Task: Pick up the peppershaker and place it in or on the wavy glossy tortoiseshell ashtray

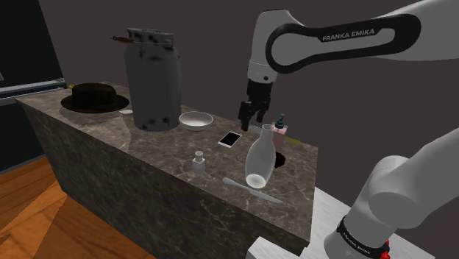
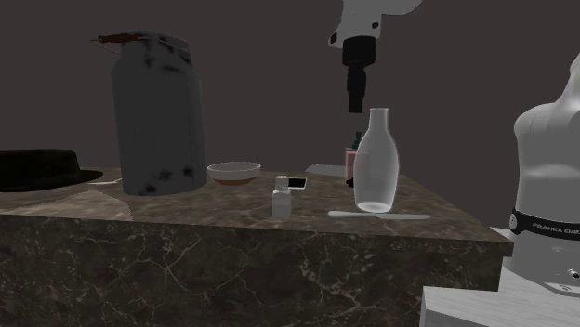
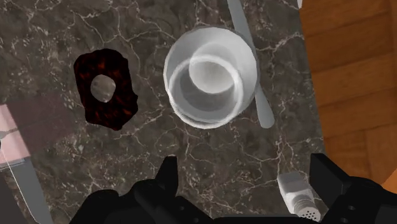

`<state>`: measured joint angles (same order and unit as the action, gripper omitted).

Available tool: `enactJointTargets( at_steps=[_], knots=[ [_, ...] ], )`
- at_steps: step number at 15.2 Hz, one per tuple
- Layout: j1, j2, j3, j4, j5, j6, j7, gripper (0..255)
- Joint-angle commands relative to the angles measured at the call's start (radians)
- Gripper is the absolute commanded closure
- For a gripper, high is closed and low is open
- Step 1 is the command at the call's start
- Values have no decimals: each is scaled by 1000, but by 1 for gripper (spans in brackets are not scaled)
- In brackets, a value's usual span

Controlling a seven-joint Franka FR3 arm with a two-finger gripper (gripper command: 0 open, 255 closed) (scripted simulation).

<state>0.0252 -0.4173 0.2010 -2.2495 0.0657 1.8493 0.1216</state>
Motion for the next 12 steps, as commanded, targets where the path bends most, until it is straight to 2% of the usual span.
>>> enactJointTargets(
  at_steps=[1,6,12],
  knots=[
    [2,72,23,32,-3,40,31,0],
    [8,254,72,123,-33,124,107,0],
    [29,486,109,276,-100,189,205,0]
  ],
)
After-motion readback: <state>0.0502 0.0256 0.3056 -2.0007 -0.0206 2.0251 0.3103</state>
